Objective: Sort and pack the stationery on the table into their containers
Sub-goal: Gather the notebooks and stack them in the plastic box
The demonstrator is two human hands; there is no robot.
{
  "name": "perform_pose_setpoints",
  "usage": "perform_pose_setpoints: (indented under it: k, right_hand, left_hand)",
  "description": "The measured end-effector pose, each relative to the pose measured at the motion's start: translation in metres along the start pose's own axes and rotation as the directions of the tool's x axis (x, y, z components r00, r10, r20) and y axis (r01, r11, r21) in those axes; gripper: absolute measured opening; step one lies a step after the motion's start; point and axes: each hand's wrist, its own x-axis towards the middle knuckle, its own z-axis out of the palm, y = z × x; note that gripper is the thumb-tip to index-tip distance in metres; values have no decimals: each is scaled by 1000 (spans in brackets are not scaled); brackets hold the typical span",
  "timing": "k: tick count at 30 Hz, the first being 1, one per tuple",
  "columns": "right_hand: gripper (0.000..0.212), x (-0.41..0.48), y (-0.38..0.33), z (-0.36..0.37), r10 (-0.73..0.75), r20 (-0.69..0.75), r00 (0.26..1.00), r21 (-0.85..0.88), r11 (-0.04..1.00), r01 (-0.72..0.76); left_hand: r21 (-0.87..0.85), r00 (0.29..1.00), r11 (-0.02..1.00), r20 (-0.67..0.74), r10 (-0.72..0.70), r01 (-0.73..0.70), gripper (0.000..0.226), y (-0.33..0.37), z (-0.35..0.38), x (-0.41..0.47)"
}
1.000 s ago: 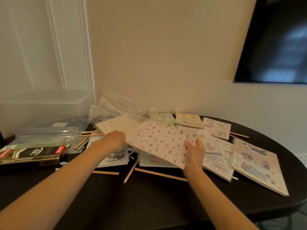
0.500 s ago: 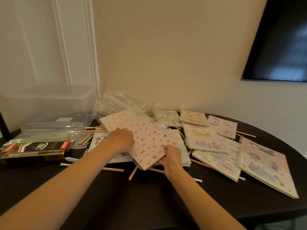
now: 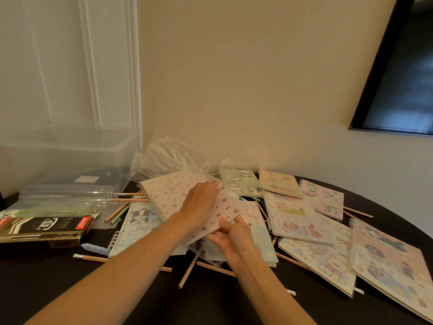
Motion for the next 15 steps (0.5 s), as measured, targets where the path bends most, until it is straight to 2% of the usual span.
perform_pose_setpoints:
  k: [5,8,11,15]
  right_hand:
    - [34,26,7,19,-36,9,999,-43,998,37]
    - [32,38,13,28,-157,-63,985,-142,979,147]
    - [18,49,17,33,-257,-88,962,-250,941,228]
    - [12,63,19,42,-217,-70,974,-204,958,199]
  left_hand:
    - [-46,999,998,-8,40,-41,19,-6,-4,3]
    - [-154,1000,988,-2,-16,15,29,-6,-4,5]
    - [-205,999,978,35,-37,43,29,-7,-5,7]
    - [-268,997,961,46,-63,73,28,-12,-8,11]
